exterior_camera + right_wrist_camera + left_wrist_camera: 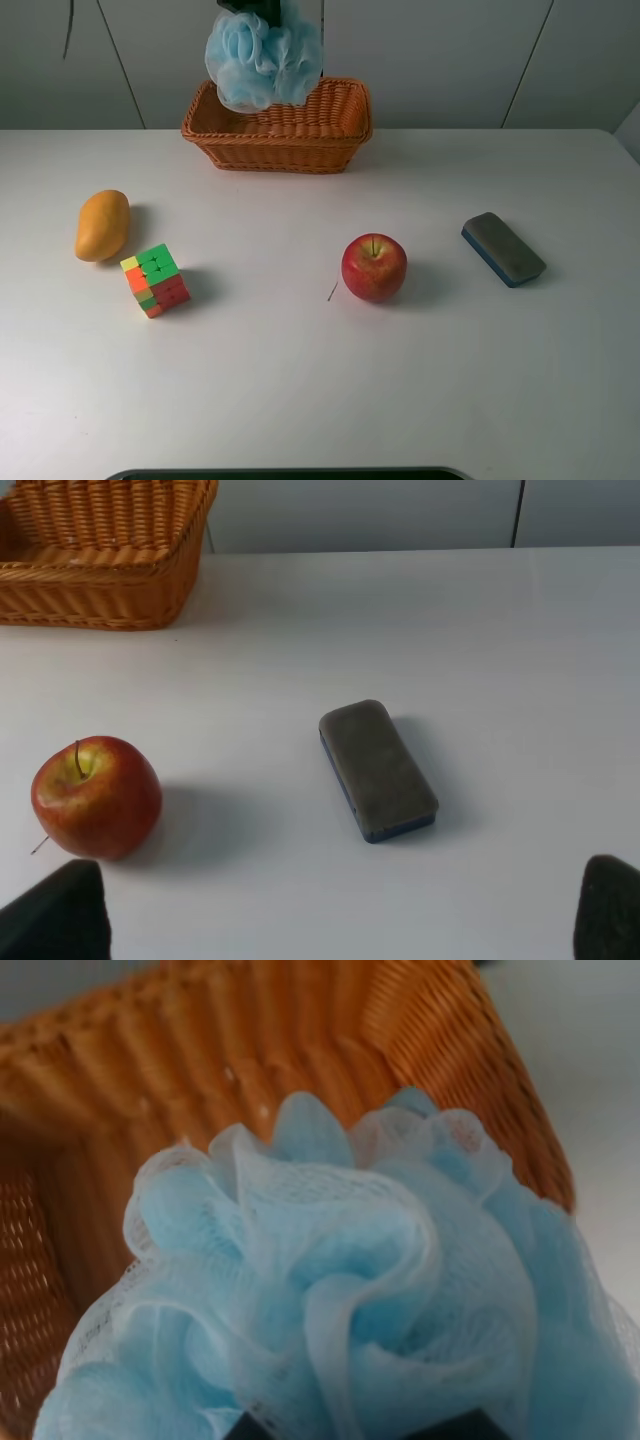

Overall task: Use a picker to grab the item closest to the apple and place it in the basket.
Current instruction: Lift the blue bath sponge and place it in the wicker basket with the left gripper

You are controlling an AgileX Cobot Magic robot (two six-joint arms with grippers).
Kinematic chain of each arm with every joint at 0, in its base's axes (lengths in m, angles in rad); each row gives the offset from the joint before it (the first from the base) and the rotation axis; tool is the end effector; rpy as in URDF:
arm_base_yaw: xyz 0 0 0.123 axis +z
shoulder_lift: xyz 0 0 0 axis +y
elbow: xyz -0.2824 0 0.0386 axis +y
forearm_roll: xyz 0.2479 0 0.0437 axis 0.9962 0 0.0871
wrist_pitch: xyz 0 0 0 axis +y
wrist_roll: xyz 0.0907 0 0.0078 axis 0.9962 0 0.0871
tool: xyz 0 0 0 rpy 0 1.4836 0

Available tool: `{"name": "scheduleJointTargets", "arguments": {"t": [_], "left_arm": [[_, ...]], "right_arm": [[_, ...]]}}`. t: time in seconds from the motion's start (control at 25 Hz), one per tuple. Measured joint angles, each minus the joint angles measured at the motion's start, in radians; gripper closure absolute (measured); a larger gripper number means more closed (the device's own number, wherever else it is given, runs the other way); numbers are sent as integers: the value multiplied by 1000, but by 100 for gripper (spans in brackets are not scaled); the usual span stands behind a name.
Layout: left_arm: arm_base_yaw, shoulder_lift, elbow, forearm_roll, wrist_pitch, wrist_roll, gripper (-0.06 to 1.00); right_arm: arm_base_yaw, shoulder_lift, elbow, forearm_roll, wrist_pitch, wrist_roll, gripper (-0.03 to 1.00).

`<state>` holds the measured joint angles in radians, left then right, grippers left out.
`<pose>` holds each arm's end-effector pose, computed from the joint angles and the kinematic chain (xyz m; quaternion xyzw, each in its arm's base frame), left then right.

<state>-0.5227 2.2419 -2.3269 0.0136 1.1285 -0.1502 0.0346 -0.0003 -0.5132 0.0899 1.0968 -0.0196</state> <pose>0.4351 -0.2494 0.3103 0.1774 0.9365 -0.0935 0.2877 -0.0084 0.0070 0.2782 -0.0261 0.8578 0.0487 0.5110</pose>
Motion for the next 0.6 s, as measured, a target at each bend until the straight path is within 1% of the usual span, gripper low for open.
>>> {"name": "scheduleJointTargets", "arguments": {"t": [0.2, 0.4, 0.52, 0.6], "left_arm": [[39, 108, -30, 2, -169, -4, 84], [48, 215, -32, -3, -348, -7, 84], [48, 267, -32, -14, -413, -7, 84], [48, 292, -32, -24, -434, -7, 84]], "right_arm": [[0, 0, 0, 0, 0, 0, 27], [0, 0, 0, 0, 0, 0, 27], [0, 0, 0, 0, 0, 0, 27], [0, 0, 0, 0, 0, 0, 27]]}}
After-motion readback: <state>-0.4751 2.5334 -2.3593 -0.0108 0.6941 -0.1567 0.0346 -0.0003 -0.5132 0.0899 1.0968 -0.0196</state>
